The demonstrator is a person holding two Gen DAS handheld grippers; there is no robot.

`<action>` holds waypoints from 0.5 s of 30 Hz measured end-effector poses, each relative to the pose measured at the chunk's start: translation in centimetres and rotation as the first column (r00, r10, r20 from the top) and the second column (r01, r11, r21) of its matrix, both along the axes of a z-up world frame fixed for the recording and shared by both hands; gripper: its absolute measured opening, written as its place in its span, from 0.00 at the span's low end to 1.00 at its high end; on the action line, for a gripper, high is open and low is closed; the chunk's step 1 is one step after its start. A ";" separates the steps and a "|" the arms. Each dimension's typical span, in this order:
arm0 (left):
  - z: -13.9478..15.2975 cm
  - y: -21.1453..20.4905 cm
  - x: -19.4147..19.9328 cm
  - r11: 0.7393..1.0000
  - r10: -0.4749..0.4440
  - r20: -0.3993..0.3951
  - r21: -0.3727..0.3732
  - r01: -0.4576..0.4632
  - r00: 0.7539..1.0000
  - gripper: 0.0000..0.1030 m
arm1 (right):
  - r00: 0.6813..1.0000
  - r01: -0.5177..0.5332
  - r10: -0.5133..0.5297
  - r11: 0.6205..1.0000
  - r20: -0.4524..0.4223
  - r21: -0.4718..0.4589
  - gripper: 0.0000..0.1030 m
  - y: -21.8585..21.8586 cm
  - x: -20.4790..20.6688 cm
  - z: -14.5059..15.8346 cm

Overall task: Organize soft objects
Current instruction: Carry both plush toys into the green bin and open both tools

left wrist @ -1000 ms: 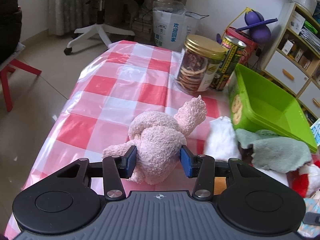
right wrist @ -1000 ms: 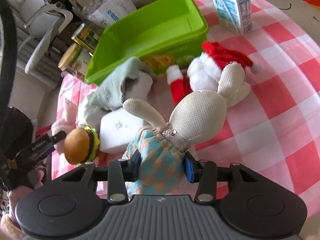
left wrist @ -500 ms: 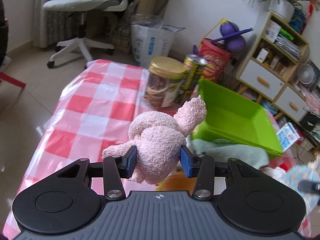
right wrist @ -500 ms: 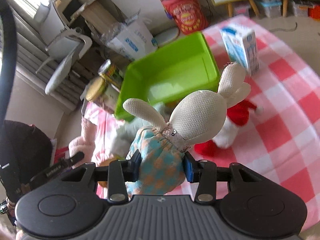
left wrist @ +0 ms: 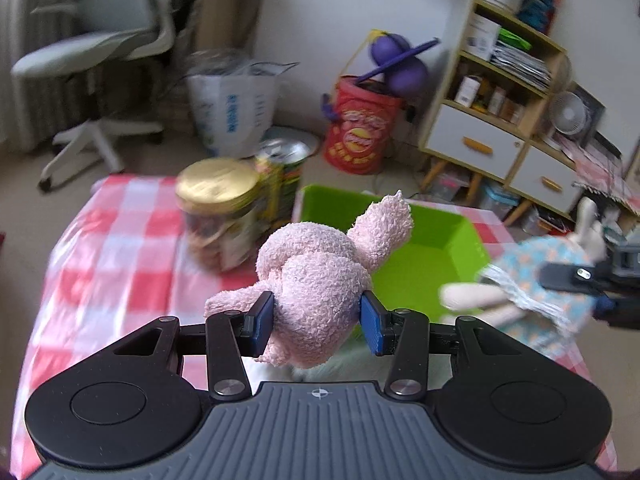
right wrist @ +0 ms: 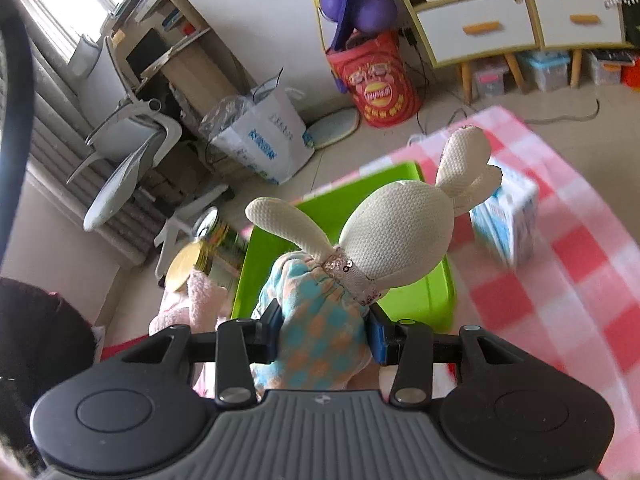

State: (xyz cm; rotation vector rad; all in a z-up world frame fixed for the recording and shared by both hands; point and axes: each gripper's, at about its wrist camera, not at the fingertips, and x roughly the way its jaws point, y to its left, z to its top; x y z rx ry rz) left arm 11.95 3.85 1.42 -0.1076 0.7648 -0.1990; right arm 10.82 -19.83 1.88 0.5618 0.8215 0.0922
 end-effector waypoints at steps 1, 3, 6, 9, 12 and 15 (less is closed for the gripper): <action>-0.2 -0.7 0.7 1.000 -0.018 0.005 0.006 0.018 1.000 0.44 | 1.000 0.002 -0.002 1.000 0.005 -0.008 0.28 0.0 0.8 -0.1; -0.9 -2.2 2.1 0.999 -0.045 0.012 0.031 0.045 0.999 0.44 | 1.000 0.001 -0.001 1.000 0.007 -0.019 0.28 0.1 2.5 -0.9; -2.5 -4.0 4.5 0.995 -0.074 0.001 0.069 0.074 0.997 0.44 | 1.000 -0.009 0.009 0.999 -0.001 -0.040 0.29 0.3 5.0 -2.2; -4.4 -5.4 6.7 0.988 -0.100 -0.019 0.112 0.102 0.995 0.44 | 1.000 -0.020 0.019 0.998 -0.016 -0.062 0.29 0.4 7.3 -3.8; -5.8 -6.4 8.5 0.983 -0.120 -0.034 0.139 0.124 0.992 0.45 | 0.999 -0.038 0.035 0.996 -0.033 -0.081 0.29 0.4 9.4 -5.2; -6.6 -7.1 9.9 0.976 -0.136 -0.034 0.169 0.140 0.990 0.45 | 0.998 -0.046 0.041 0.993 -0.043 -0.109 0.30 0.5 11.0 -6.3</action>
